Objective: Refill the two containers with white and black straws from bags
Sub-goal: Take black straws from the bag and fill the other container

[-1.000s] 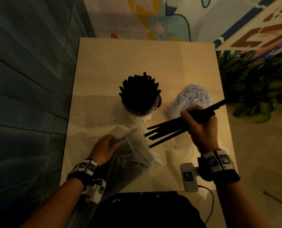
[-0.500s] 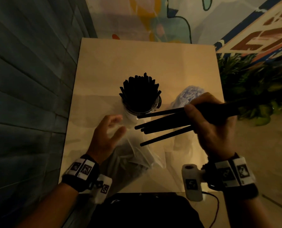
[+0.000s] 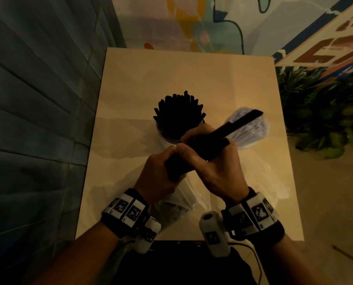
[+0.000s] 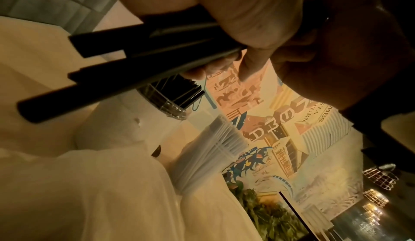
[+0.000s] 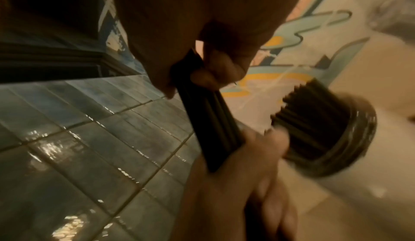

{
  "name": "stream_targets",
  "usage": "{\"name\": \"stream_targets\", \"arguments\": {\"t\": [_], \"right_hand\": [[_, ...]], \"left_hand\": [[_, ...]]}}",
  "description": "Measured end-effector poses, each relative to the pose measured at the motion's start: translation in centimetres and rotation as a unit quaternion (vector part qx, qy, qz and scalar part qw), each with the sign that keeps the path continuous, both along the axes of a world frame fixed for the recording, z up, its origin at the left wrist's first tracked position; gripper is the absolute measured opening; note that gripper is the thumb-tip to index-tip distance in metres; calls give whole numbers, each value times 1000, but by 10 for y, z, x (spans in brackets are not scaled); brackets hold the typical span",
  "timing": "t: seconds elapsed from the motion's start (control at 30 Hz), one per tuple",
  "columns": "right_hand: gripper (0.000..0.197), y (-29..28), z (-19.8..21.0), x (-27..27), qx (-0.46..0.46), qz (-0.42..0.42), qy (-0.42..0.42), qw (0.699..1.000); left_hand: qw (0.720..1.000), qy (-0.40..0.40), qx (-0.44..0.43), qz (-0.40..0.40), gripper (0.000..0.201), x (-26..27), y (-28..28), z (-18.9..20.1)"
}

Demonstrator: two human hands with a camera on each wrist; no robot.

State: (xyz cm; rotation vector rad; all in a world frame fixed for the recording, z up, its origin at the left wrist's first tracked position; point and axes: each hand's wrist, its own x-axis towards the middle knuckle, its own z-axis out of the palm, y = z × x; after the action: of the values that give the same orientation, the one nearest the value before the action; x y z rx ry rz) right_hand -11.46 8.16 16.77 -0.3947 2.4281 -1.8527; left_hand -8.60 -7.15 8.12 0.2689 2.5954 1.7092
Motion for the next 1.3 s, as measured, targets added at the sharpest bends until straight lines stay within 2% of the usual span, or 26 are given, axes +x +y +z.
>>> {"name": "stream_targets", "arguments": {"t": [0.1, 0.2, 0.27, 0.3, 0.37, 0.43, 0.5, 0.6, 0.67, 0.73, 0.77, 0.83, 0.87, 0.9, 0.93, 1.0, 1.07, 1.1, 1.13, 1.17, 1.2, 1.27, 1.3], "right_hand": [[54, 11, 10, -9, 11, -63, 47, 997], [64, 35, 27, -22, -25, -143, 144, 979], [72, 44, 33, -25, -11, -172, 156, 973], [75, 43, 34, -24, 8, -155, 148, 977], [73, 32, 28, -18, 86, -46, 143, 985], [71, 20, 19, -6, 143, 37, 131, 980], [71, 16, 11, 0, 83, 42, 103, 990], [80, 20, 1, -1, -58, 4, 30, 998], [82, 22, -9, 0, -49, 32, -9, 998], [69, 16, -20, 5, -12, 72, -44, 996], [53, 9, -24, 8, -32, 73, -71, 994], [18, -4, -25, 12, -134, 38, -120, 983], [11, -8, -24, 12, -172, 11, -126, 977], [11, -9, -21, 11, -192, -15, -117, 974], [13, -9, -19, 8, -204, -34, -99, 973], [13, -7, -7, 2, -243, -61, -52, 967], [13, -3, 4, -1, -279, -71, -7, 958], [14, -2, 7, -1, -275, -66, 12, 959], [15, -2, 9, 1, -257, -52, 27, 965], [15, -4, 7, 3, -231, -34, 32, 972], [16, -7, 3, 5, -200, -21, 27, 979], [14, -16, -5, 5, -142, -27, 16, 989], [13, -19, -7, 2, -131, -38, 16, 991]], "left_hand": [[999, -25, -35, 28, 25, 1, -7, -9], [998, -41, -44, 36, 26, 1, -17, -11], [997, -46, -52, 28, 33, 1, -19, -8], [997, -50, -58, 20, 30, 0, -18, -7], [996, -50, -72, 7, 19, -3, -16, -7], [996, -41, -84, -15, 20, -6, -14, -10], [996, -42, -84, -12, 26, -6, -12, -9], [998, -53, -18, 39, 25, -5, -10, -3], [997, -71, 7, 36, 36, -6, -9, -2], [996, -84, 14, -10, 38, -7, -4, 1], [997, -71, 18, -40, 35, -7, 0, 3], [995, -51, 25, -86, 52, -4, 11, 6], [993, -74, 27, -90, 59, -3, 14, 7], [989, -116, 34, -86, 56, -3, 15, 8], [981, -162, 52, -94, 49, -4, 12, 7], [963, -231, 103, -96, 57, -5, 0, -3], [942, -282, 172, -65, 90, -4, -11, -12], [916, -326, 229, -52, 103, -3, -14, -12], [879, -373, 294, -45, 106, -2, -14, -13], [842, -407, 353, -40, 99, -1, -14, -13], [816, -424, 391, -23, 85, -2, -12, -12], [807, -419, 415, 0, 60, -5, -8, -8], [812, -413, 412, 16, 58, -7, -5, -8]]}}
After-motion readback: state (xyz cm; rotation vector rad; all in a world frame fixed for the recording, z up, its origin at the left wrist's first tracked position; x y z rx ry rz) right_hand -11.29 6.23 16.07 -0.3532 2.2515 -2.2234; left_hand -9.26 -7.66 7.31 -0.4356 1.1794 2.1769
